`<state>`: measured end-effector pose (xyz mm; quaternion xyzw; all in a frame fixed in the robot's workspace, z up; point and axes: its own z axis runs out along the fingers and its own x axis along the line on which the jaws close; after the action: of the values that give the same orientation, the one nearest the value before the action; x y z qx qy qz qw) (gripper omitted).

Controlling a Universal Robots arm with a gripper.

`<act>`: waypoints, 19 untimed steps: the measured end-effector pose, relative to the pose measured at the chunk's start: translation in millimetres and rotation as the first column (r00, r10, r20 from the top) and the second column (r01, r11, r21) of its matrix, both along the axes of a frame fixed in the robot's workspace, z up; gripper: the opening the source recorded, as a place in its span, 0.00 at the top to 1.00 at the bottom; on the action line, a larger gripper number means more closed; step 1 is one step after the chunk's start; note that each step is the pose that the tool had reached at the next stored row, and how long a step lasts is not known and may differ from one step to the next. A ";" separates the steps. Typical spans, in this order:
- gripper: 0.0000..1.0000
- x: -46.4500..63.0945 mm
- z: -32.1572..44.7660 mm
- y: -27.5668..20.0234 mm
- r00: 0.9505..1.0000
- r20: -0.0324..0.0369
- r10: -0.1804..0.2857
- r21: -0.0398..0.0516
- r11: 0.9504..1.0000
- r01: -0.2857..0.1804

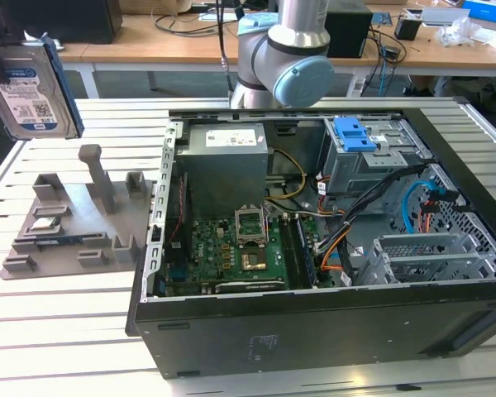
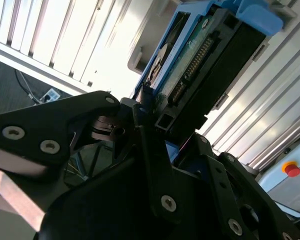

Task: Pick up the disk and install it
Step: 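Pick up the disk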

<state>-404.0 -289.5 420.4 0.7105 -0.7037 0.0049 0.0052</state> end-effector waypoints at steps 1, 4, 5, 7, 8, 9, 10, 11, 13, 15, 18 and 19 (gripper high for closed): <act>0.63 0.0 3.0 0.1 1.000 0.000 0.000 0.000 1.000 0.000; 0.63 0.0 9.8 0.2 1.000 0.000 0.000 0.000 1.000 0.000; 0.63 0.0 11.7 0.2 1.000 0.000 0.000 0.000 1.000 0.000; 0.63 0.0 16.1 0.3 1.000 0.000 0.000 0.000 1.000 0.000; 0.63 0.0 18.9 0.3 1.000 0.000 0.000 0.000 1.000 0.000; 0.63 0.0 21.4 0.3 1.000 0.000 0.000 0.000 1.000 0.000; 0.63 0.0 24.1 0.4 1.000 0.000 0.000 0.000 1.000 0.000; 0.63 0.0 26.0 0.4 1.000 0.000 0.000 0.000 1.000 0.000; 0.63 0.0 29.2 0.4 1.000 0.000 0.000 0.000 1.000 0.000; 0.63 0.0 32.4 0.4 1.000 0.000 0.000 0.000 1.000 0.000; 0.63 0.0 41.4 0.5 1.000 0.000 0.000 0.000 1.000 0.000; 0.63 0.0 42.8 0.5 1.000 0.000 0.000 0.000 1.000 0.000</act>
<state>-404.0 -289.0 463.2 0.7105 -0.7037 0.0049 0.0052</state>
